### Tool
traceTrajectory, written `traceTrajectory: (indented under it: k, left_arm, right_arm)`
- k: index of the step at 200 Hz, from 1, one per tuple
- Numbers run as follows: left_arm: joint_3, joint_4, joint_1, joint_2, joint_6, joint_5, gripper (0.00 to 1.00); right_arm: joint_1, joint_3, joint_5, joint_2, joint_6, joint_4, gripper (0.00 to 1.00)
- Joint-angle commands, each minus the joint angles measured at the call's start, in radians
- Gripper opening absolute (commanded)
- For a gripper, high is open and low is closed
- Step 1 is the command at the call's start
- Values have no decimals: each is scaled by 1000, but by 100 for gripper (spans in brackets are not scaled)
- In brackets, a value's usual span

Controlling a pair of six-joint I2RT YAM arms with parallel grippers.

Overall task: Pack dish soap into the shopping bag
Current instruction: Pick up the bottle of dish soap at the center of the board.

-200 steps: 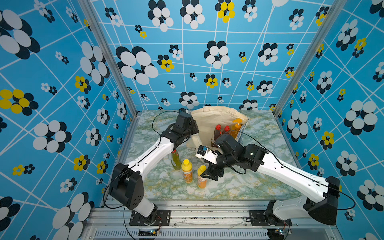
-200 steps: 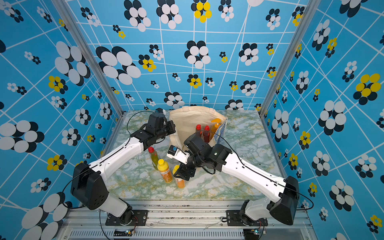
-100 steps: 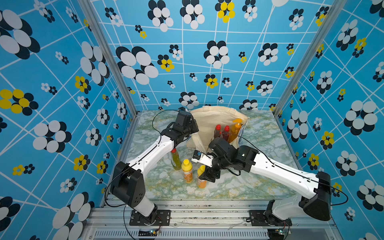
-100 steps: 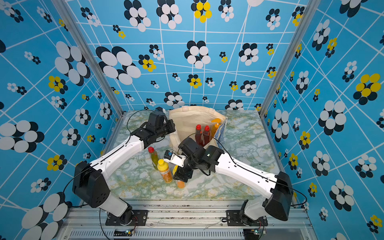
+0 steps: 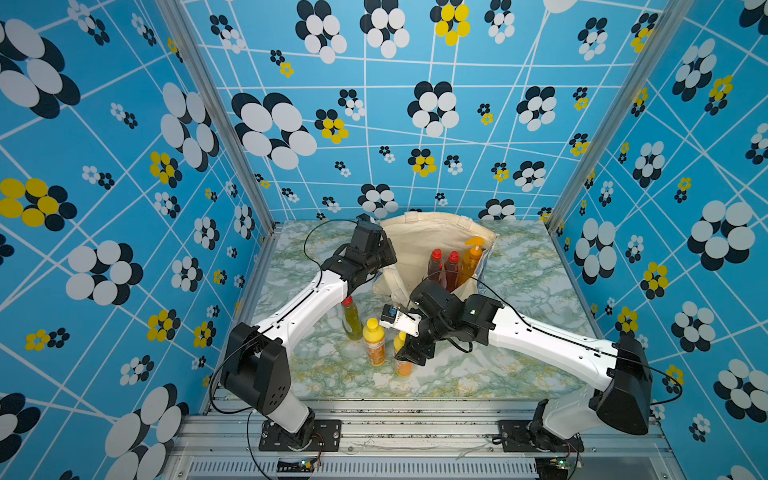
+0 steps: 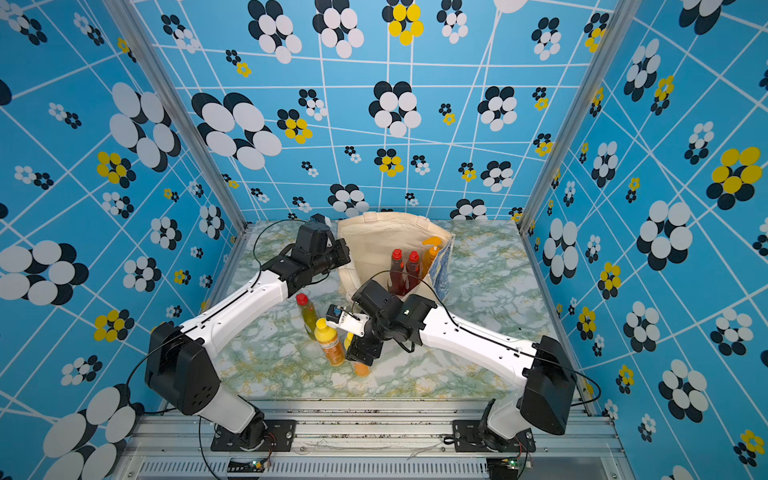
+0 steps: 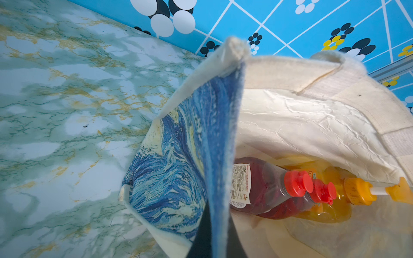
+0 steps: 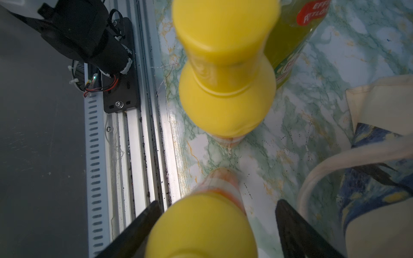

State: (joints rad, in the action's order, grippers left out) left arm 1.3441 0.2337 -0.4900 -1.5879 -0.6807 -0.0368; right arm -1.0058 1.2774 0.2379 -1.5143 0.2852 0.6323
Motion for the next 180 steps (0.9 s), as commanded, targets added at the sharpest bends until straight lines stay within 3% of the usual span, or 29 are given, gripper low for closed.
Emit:
traceTrajectory:
  k: [1, 42, 90, 180]
  left_arm:
    - [29, 18, 16, -20, 12, -6, 0]
    - [29, 16, 16, -22, 10, -5, 0]
    - [32, 18, 16, -24, 10, -3, 0]
    - [29, 34, 16, -14, 15, -21, 0]
  right_arm:
    - [-7, -18, 2, -16, 14, -21, 81]
    - [-7, -23, 1, -17, 18, -30, 77]
    - [-7, -44, -2, 25, 18, -55, 81]
    - [-49, -263, -107, 212, 69, -326, 84]
